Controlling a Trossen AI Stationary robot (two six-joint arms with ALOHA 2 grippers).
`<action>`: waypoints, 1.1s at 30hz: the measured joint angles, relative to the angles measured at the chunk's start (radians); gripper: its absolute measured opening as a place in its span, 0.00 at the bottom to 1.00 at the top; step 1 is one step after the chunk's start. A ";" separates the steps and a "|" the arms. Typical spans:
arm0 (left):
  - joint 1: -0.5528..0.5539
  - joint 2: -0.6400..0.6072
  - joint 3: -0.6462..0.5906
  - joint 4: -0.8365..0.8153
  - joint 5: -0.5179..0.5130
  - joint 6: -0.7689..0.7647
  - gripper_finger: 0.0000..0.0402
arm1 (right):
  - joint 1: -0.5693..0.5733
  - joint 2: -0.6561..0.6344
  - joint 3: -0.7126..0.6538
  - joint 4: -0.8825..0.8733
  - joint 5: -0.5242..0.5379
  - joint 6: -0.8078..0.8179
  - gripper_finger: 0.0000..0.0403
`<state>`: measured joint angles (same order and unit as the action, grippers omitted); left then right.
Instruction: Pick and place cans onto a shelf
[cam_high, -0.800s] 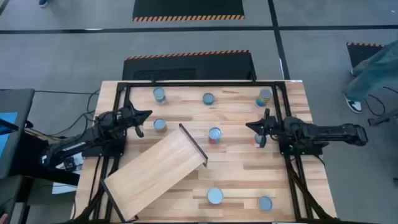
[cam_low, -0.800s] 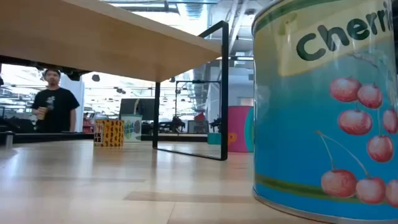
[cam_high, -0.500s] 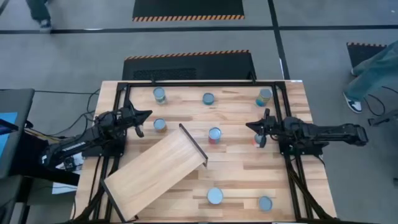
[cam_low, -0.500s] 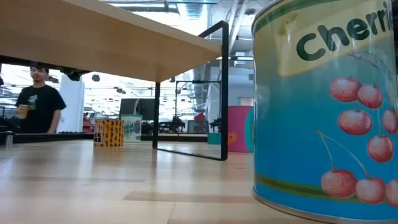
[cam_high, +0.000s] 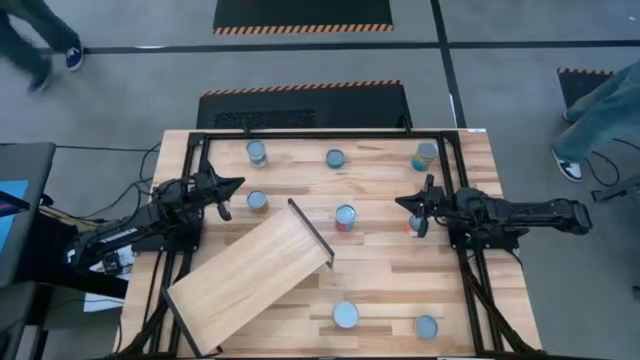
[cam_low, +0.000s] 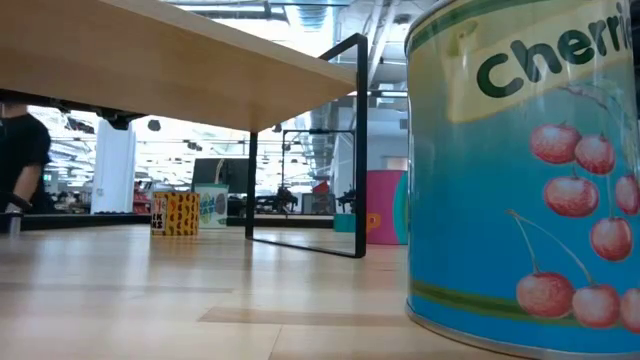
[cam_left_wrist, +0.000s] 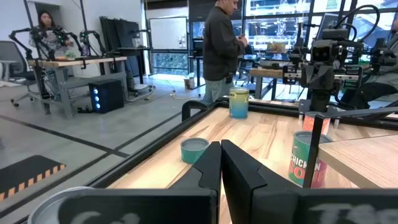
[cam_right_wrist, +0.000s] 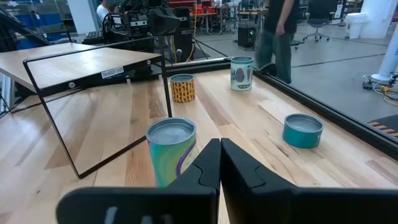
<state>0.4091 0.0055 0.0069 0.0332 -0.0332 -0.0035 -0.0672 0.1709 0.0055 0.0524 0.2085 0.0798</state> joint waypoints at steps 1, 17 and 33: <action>0.000 0.000 0.000 0.000 0.000 0.000 0.00 | 0.000 0.000 0.000 0.000 0.000 0.000 0.08; 0.000 0.000 0.000 0.000 0.000 0.000 0.00 | 0.000 0.000 0.000 0.000 0.000 0.000 0.08; 0.000 0.000 0.000 0.000 0.000 0.000 0.00 | -0.001 0.000 0.000 0.000 0.001 -0.059 0.08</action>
<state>0.4095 0.0055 0.0068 0.0334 -0.0334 -0.0039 -0.0687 0.1709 0.0055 0.0527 0.2097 0.0206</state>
